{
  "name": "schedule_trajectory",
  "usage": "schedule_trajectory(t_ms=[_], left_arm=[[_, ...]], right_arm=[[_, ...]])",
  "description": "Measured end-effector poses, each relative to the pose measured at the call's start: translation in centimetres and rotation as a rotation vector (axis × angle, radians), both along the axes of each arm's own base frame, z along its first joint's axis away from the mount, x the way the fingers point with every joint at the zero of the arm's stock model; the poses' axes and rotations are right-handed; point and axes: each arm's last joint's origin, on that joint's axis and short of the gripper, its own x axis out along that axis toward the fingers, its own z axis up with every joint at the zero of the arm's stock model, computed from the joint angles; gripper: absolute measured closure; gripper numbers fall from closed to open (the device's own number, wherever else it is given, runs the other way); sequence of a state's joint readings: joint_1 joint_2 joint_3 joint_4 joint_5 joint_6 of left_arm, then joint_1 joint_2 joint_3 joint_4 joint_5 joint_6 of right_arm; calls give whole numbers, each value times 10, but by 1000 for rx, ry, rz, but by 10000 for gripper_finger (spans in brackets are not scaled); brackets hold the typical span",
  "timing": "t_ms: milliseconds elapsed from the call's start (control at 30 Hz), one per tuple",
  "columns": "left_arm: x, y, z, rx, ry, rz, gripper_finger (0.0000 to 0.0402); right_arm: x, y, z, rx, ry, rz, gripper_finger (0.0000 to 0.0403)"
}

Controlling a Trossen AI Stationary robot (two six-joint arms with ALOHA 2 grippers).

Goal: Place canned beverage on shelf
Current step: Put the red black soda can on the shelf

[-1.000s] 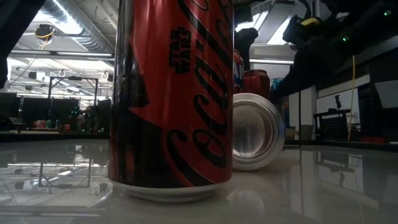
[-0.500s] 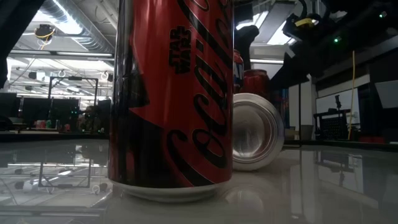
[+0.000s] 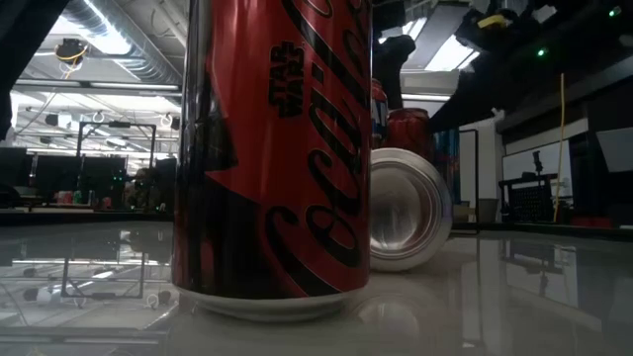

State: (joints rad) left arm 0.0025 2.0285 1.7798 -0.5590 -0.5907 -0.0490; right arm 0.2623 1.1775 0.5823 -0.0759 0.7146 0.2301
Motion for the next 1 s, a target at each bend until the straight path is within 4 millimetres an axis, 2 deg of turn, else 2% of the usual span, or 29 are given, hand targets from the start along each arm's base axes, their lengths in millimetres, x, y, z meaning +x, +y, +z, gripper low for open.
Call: schedule_trajectory(t_ms=[400,600,800,1000], left_arm=[[2,3,2,1,-34,5,74],[1,8,3,41,-34,56,74],[0,16,3,61,-30,91,74],[-1,19,1,40,-9,79,74]], right_arm=[[-6,4,1,139,55,172,45],[-6,5,0,156,69,194,45],[-6,8,-2,233,97,292,45],[-4,7,0,204,67,265,45]])
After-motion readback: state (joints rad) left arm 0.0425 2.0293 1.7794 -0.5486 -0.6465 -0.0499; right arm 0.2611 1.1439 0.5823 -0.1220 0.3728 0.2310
